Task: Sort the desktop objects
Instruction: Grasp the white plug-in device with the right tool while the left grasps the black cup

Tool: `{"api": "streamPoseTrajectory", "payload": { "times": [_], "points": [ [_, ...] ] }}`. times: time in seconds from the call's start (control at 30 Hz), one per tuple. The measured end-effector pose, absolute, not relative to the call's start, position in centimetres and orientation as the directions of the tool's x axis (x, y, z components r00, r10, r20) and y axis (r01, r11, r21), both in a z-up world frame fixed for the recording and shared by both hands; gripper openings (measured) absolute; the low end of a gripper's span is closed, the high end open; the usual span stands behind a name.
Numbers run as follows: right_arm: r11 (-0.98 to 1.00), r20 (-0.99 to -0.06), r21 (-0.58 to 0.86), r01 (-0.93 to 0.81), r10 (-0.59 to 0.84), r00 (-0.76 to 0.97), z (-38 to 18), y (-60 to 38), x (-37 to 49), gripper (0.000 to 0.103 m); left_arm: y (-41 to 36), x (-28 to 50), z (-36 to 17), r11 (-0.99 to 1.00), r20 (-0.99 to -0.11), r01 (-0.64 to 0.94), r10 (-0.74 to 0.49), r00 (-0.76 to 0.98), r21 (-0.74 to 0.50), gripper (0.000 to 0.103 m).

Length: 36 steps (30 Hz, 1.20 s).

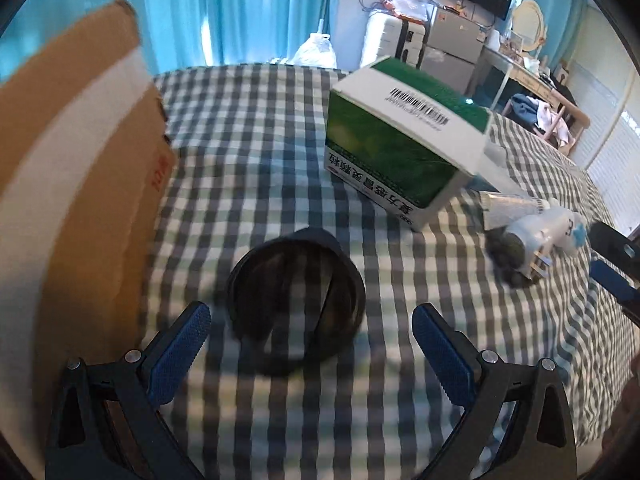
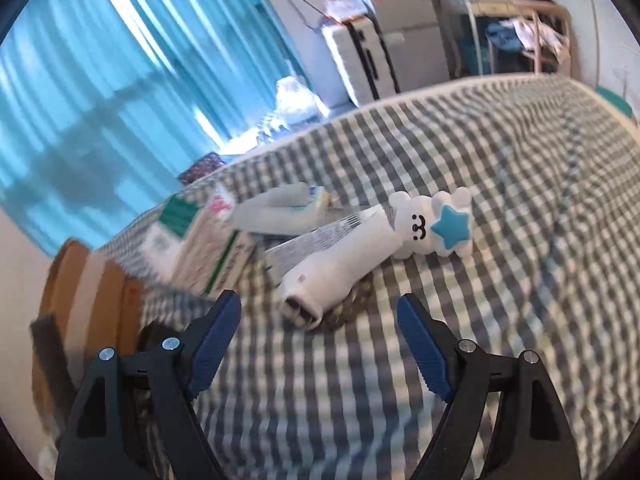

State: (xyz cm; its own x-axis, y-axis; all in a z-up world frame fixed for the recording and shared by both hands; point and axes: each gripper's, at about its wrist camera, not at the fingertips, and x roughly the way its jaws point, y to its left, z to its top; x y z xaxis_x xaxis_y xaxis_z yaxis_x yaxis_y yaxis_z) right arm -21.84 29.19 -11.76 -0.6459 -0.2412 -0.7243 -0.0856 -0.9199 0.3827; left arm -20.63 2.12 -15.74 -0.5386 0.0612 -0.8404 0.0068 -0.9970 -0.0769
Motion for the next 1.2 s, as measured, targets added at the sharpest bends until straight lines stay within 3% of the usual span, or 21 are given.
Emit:
{"api": "streamPoseTrajectory", "payload": {
  "times": [0.2, 0.33, 0.43, 0.47, 0.53, 1.2],
  "points": [
    [-0.899, -0.757, 0.412, -0.149, -0.247, -0.605, -14.9, 29.6, -26.2, 0.081, 2.1, -22.4, -17.5, -0.998, -0.839, -0.009, 0.056, -0.54, -0.061, 0.103],
    [-0.901, -0.774, 0.409, -0.147, -0.257, -0.579, -16.1, 29.2, -27.2, 0.064, 1.8, -22.2, -18.0, -0.997, -0.83, -0.004, 0.067, -0.553, -0.077, 0.1],
    [-0.913, -0.765, 0.391, -0.12, -0.249, -0.594, -15.6, 28.6, -26.6, 0.053, 1.7, -21.8, -17.6, -0.996, -0.824, -0.015, 0.083, -0.561, -0.091, 0.075],
    [-0.927, -0.766, 0.363, -0.093, -0.24, -0.596, -15.1, 28.1, -26.2, 0.051, 1.5, -21.6, -17.3, -0.995, -0.827, -0.009, 0.091, -0.554, -0.104, 0.063],
    [-0.94, -0.764, 0.335, -0.065, -0.231, -0.603, -14.3, 27.6, -25.6, 0.045, 1.0, -21.5, -16.6, -0.99, -0.829, -0.012, 0.124, -0.546, -0.141, 0.062],
    [-0.932, -0.667, 0.358, 0.05, -0.293, -0.685, -4.0, 25.5, -12.0, 0.045, 1.9, -12.1, -6.0, -0.981, -0.746, -0.083, 0.19, -0.638, -0.178, 0.062]
  ]
}}
